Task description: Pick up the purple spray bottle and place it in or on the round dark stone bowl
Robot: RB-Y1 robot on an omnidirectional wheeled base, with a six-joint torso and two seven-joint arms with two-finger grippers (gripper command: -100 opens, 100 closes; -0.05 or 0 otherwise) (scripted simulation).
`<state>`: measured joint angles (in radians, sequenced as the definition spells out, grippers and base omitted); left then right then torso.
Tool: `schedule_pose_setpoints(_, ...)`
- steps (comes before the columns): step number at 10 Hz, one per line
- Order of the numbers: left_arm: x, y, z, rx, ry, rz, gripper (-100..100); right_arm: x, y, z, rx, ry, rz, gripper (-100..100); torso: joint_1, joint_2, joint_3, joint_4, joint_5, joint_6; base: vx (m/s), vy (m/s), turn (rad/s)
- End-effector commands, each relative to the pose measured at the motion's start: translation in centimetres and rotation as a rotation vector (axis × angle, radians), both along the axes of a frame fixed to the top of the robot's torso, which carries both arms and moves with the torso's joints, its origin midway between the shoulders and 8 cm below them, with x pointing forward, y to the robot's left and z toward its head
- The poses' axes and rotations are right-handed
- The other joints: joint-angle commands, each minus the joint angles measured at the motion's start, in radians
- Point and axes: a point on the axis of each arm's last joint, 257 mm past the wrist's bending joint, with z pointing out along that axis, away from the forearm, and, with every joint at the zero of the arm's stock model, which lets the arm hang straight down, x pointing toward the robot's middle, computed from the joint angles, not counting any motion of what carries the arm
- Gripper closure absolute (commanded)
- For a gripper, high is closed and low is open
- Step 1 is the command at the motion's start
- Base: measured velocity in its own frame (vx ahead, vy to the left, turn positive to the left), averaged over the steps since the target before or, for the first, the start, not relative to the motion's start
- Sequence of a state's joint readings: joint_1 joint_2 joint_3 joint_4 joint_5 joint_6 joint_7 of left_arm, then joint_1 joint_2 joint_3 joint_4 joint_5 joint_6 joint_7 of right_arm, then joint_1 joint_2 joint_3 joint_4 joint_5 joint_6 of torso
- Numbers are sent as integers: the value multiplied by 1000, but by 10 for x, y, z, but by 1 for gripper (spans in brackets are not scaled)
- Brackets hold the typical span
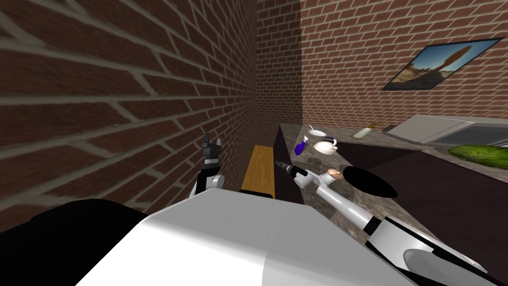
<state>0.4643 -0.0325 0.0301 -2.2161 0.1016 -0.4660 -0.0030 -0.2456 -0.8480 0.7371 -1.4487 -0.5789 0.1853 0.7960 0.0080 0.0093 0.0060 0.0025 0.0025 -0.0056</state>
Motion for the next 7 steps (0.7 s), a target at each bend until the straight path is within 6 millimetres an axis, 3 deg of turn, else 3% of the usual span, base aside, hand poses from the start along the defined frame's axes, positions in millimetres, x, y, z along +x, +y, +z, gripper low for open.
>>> schedule_pose_setpoints(1, 0, 0, 0, 0, 0, 0, 0, 10, -11, 5, -33, -2, -5, -100, 0, 0, 0, 0, 0, 0, -26, -1, 9)
schedule_pose_setpoints(2, 0, 0, 0, 0, 0, 0, 0, 22, -38, 11, -91, 3, -22, -100, 0, 0, 0, 0, 0, 0, -26, 2, 30)
schedule_pose_setpoints(3, 0, 0, 0, 0, 0, 0, 0, 22, -38, 12, -91, 1, -22, -100, 1, 0, 0, 0, 0, 0, -18, -3, 8)
schedule_pose_setpoints(4, 0, 0, 0, 0, 0, -1, 0, 29, -66, 15, -144, 15, -47, -100, 1, 0, 0, 0, 0, 0, -16, -3, 23)
schedule_pose_setpoints(5, 0, 0, 0, 0, 0, -1, 0, 34, -64, 21, -144, 3, -43, -100, 1, 0, 0, 0, 0, 0, -12, -5, 9)
schedule_pose_setpoints(6, 0, 0, 0, 0, 0, -1, 0, 46, -90, 32, -191, 3, -68, -100, 1, -1, 0, 0, 0, -1, -12, -7, 26)
schedule_pose_setpoints(7, 0, 0, 0, 0, 0, -1, 0, 46, -90, 32, -191, 3, -68, -100, 1, 0, 0, 0, 0, 0, -10, -6, 11)
